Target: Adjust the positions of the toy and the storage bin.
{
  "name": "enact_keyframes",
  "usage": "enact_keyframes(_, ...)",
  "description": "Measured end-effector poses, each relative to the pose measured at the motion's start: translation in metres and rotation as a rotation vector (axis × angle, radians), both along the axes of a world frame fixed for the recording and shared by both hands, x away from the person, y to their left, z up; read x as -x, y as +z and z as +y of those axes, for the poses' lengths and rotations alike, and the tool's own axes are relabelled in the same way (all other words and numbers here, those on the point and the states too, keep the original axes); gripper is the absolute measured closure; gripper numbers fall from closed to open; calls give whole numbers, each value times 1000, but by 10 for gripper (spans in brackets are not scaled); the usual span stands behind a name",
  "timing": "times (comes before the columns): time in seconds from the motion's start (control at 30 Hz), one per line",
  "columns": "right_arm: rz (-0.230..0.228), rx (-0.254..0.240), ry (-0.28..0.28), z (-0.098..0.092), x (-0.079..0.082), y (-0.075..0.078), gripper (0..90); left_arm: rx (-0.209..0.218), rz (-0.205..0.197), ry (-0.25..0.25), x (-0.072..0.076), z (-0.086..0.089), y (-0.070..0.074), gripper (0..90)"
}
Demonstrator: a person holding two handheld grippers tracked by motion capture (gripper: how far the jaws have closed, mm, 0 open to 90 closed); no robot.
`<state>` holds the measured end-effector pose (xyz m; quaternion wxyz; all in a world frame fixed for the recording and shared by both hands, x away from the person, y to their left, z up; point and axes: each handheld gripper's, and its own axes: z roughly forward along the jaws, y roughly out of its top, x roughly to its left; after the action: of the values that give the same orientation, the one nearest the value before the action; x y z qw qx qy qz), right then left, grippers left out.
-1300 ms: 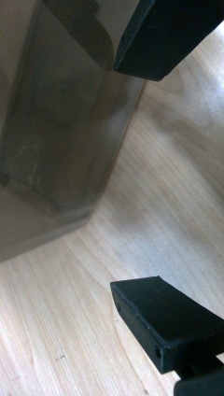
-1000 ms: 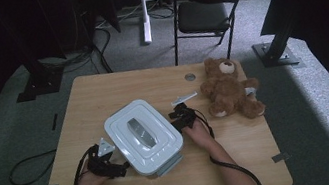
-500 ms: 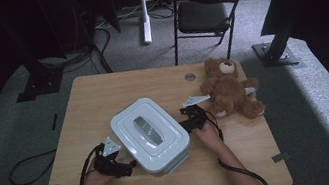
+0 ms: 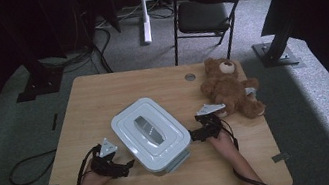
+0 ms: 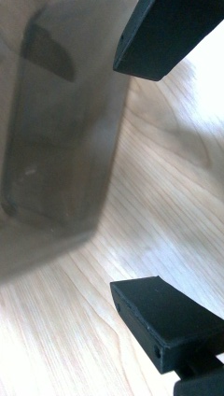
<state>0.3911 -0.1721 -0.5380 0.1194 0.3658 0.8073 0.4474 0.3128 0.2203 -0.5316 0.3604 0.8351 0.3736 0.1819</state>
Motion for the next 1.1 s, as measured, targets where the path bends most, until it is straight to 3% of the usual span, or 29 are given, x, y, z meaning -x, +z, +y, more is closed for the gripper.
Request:
enact_keyframes(0.27,6,5,2,-17,20,-4,123,-3,11,57,-4,27,-9,3)
enact_keyframes(0.43,-3,-32,-19,-32,32,-2,121,-6,10,97,-5,41,-12,3)
enact_keyframes(0.53,-3,-29,-29,-36,37,0,122,-10,10,113,-5,47,-13,3)
enact_keyframes(0.8,-2,-54,-30,-50,61,9,122,-29,14,144,-4,63,-16,3)
enact_keyframes(0.9,44,-80,-35,-54,68,17,109,-25,10,163,-5,70,-16,3)
enact_keyframes(1.1,-1,-110,-29,-56,78,38,109,-32,19,182,-6,80,-19,3)
